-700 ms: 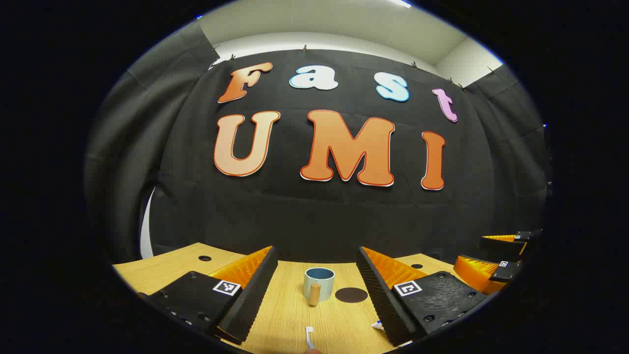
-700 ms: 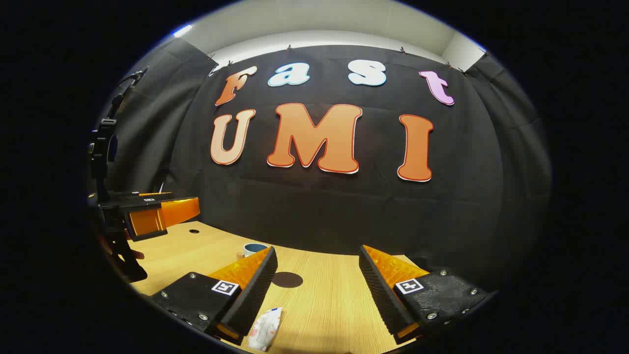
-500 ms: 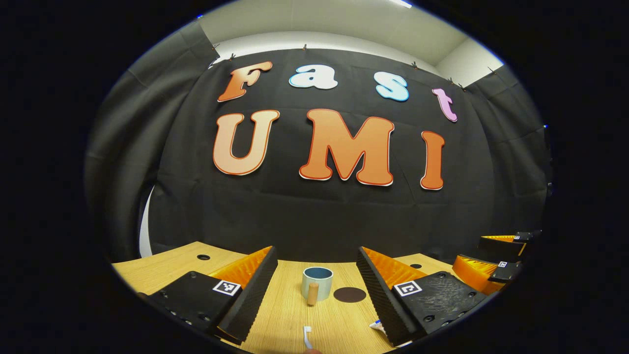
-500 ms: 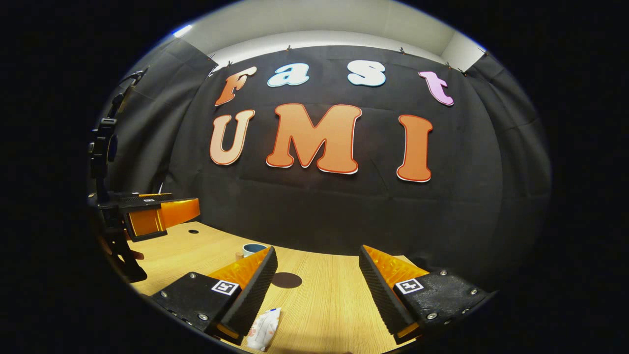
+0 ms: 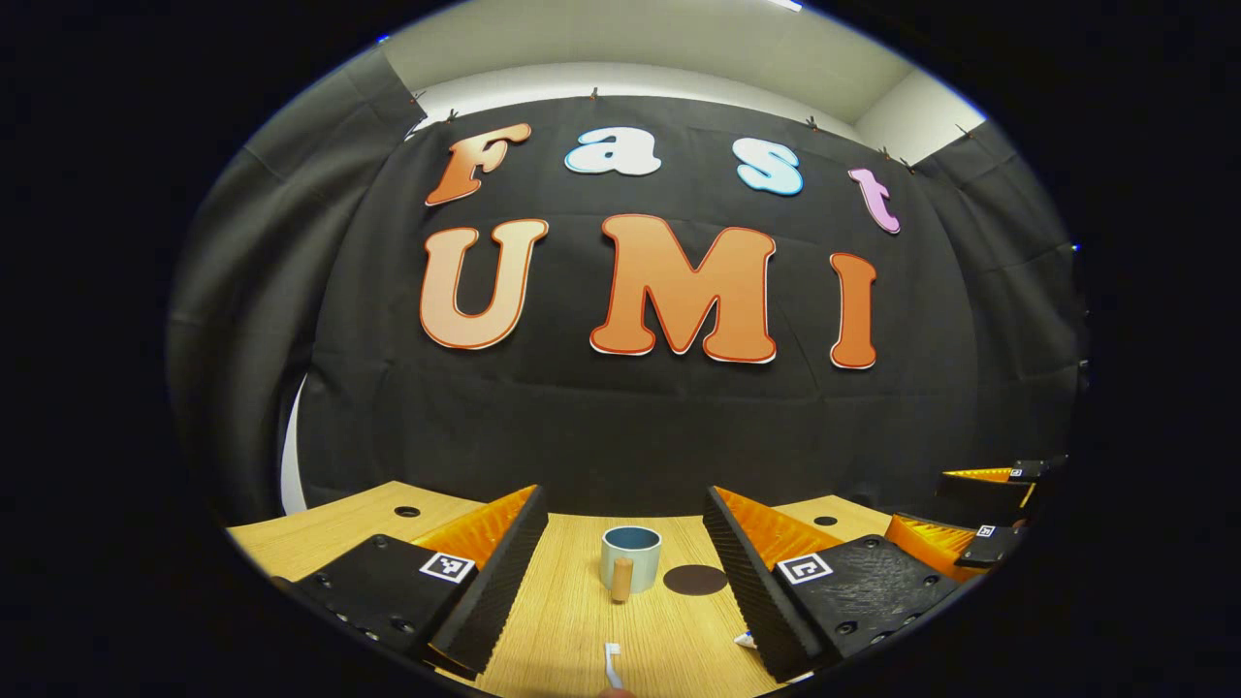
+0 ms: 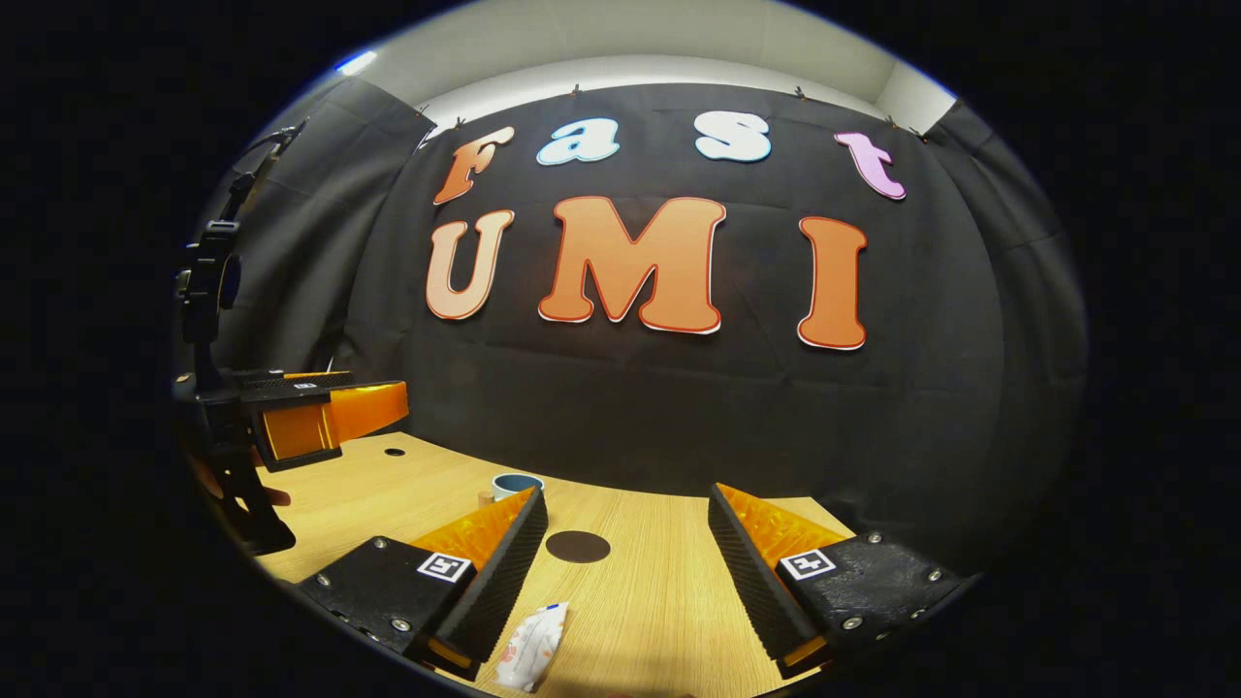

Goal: Put the toothbrush and toothpaste on the desktop into the cup, then pick up the cup and place it on the coaster on the desktop.

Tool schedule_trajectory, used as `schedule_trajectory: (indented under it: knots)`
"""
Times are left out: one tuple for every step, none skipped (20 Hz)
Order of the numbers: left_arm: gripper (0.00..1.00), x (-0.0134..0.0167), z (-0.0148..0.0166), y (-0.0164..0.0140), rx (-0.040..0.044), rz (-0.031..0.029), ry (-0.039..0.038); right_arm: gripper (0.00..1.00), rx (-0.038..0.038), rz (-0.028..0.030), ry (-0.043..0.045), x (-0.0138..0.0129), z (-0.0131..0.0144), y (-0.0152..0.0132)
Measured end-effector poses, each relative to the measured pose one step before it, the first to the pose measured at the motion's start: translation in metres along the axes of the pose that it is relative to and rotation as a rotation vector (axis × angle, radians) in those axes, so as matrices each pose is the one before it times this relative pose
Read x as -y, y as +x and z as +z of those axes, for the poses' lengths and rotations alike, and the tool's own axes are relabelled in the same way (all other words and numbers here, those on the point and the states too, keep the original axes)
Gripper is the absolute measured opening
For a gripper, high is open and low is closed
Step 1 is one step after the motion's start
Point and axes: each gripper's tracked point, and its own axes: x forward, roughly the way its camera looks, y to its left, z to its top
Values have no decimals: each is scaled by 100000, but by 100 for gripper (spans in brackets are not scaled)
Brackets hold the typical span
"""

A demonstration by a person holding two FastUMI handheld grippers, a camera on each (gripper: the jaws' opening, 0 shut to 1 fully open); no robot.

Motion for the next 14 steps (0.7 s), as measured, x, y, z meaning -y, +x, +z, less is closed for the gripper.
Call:
schedule_trajectory:
  knots:
    - [97,97,-284,32,-651,-127,268,100,-689,130,-243,-47,-215,40]
    - [97,18,-277,24,-956,-199,72,100,-1019,1,-178,28,-463,58]
    - [97,39,-427,-111,-1357,-306,47,100,-1339,462,-111,-80,-410,73]
    - [97,30,-486,-50,-1706,-192,116,100,-1511,357,34,-235,-442,77]
    - [97,72,-700,54,-1988,-353,332,100,-1499,562,-33,-222,-459,48]
    - [97,57,-690,-96,-2102,-142,444,100,-1629,438,-32,-196,-626,48]
    - [97,-101,-885,8,-2317,-159,506,100,-1806,573,1,-260,-655,72]
    - [97,-60,-827,-15,-2602,42,202,100,-2244,728,103,-326,-762,56]
    - [97,69,-1263,59,-2830,-234,-152,100,-2583,963,379,-381,-793,161]
    - [98,72,-1055,-56,-3057,-384,-519,100,-3050,992,535,-321,-995,161]
    - [98,19,-1308,-10,-3134,-374,-692,100,-2783,1150,598,-336,-983,79]
    - [98,51,-1008,63,-3128,-460,-321,100,-2915,944,444,-333,-931,161]
    - [97,-66,-964,152,-2768,-253,70,100,-2736,765,257,-279,-856,258]
    - [98,-101,-937,119,-2805,48,377,100,-3098,616,180,-247,-963,260]
